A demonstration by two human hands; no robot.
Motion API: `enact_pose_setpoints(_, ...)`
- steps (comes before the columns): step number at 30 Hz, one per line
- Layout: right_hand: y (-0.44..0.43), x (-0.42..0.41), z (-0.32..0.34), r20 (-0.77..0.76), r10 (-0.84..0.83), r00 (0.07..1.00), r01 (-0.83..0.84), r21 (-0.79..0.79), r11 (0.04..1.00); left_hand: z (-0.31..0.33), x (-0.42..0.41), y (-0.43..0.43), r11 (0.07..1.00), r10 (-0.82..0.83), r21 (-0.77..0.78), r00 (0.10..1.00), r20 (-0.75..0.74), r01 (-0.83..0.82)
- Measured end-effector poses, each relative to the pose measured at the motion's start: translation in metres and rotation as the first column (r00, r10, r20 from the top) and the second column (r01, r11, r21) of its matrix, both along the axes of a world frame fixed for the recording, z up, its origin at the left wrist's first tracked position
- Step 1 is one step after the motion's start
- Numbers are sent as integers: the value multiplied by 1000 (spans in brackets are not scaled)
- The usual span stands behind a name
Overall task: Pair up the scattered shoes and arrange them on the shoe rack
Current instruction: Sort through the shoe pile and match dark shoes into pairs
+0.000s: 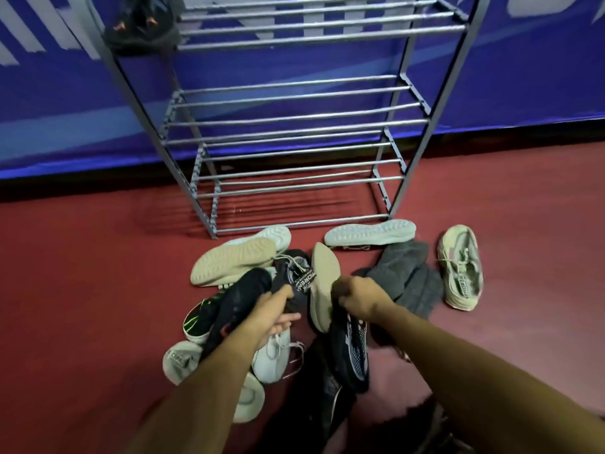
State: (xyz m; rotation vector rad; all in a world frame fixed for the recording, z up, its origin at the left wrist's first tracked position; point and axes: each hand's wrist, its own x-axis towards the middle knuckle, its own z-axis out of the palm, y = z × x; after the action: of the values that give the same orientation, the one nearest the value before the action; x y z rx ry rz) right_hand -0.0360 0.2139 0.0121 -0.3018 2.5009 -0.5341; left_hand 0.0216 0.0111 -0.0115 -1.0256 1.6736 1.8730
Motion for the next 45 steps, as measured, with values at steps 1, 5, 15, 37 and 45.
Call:
enact_pose_setpoints(1, 4, 2, -1, 16, -10, 1000, 9, 35, 999, -1, 1, 1, 1000, 4, -2, 1000, 11, -4)
enact_pose_setpoints(5, 13, 12, -10, 77, -43, 996, 31, 157, 987, -2, 5, 0, 997, -56, -50, 997, 52, 58)
enact_pose_setpoints(15, 19, 22, -12, 66, 7, 998, -17, 145, 989, -16, 13, -3, 956, -141, -240, 982, 126, 168)
enact_pose_setpoints(37, 25, 37, -20, 87, 42, 995, -57, 181, 982, -15, -5, 26, 791, -396, -470, 913, 96, 392)
enact_pose_setpoints(45, 30, 45, -23, 52, 40, 998, -51, 214, 976, -19, -2, 35, 771, -511, -428, 859, 27, 472)
